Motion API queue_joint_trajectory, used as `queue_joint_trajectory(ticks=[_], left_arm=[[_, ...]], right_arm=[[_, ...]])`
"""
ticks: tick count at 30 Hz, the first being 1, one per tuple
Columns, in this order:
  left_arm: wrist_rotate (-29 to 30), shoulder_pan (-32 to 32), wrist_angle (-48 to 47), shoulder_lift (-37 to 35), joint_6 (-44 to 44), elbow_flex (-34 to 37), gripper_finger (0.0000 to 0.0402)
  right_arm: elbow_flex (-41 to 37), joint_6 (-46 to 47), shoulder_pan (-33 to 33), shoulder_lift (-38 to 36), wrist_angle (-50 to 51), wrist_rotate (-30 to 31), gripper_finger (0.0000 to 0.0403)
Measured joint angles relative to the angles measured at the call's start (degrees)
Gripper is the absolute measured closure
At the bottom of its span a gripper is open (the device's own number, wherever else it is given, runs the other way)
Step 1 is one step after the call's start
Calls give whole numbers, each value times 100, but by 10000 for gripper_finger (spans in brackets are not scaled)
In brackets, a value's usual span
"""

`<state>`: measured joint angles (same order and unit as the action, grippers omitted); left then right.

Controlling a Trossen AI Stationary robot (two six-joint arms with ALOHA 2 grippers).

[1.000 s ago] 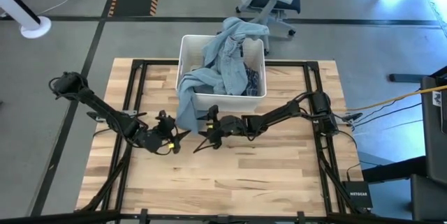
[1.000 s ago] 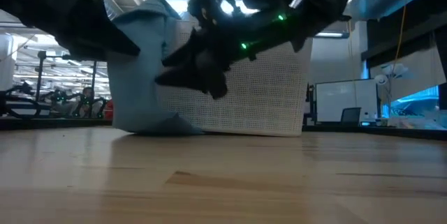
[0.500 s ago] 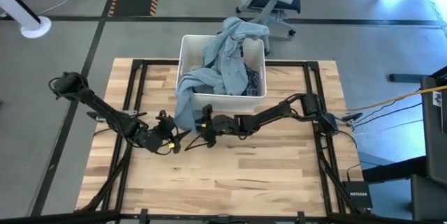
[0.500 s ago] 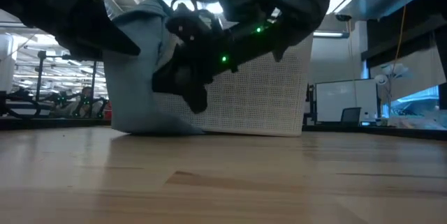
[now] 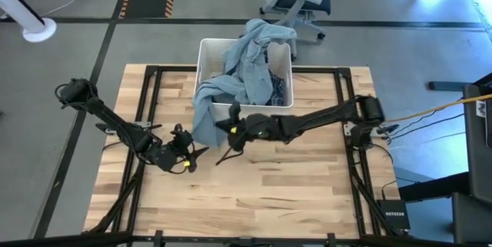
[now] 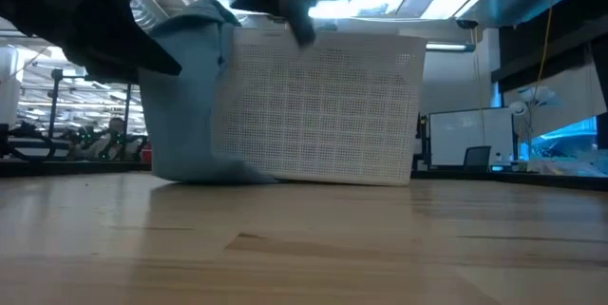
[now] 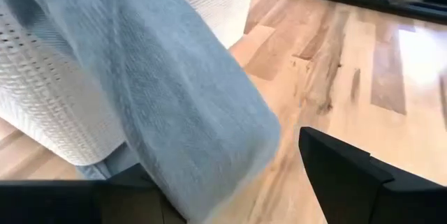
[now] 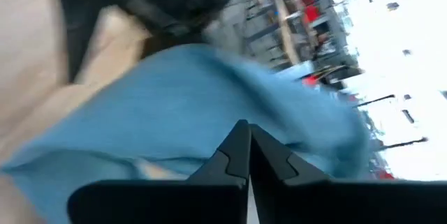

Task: Sort clothes
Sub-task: Put the blue jeans into the white laundry bin

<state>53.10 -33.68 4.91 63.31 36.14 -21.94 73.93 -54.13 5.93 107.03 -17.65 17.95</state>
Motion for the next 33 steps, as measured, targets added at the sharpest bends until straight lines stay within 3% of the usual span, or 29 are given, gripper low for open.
queue_joint_trajectory(ticks=[10,18,26,30,33], left_arm=[[-1,-52,26,0,11,1,169],[0,-52,-1,0,92,1,169],[2,-52,-3,0,92,1,169],[2,-54,0,0,92,1,169],[-11,-87,0,-23,79,0,169]], right_arm=[[0,-691,-354,-1630,361,108,395],[4,-636,-1344,-2624,1054,101,391],[0,319,-2403,-2688,2461,-1134,389],[-4,423,-2283,-2626,2997,-1672,389],[-2,264,-1866,-2642,3161,-1532,389]])
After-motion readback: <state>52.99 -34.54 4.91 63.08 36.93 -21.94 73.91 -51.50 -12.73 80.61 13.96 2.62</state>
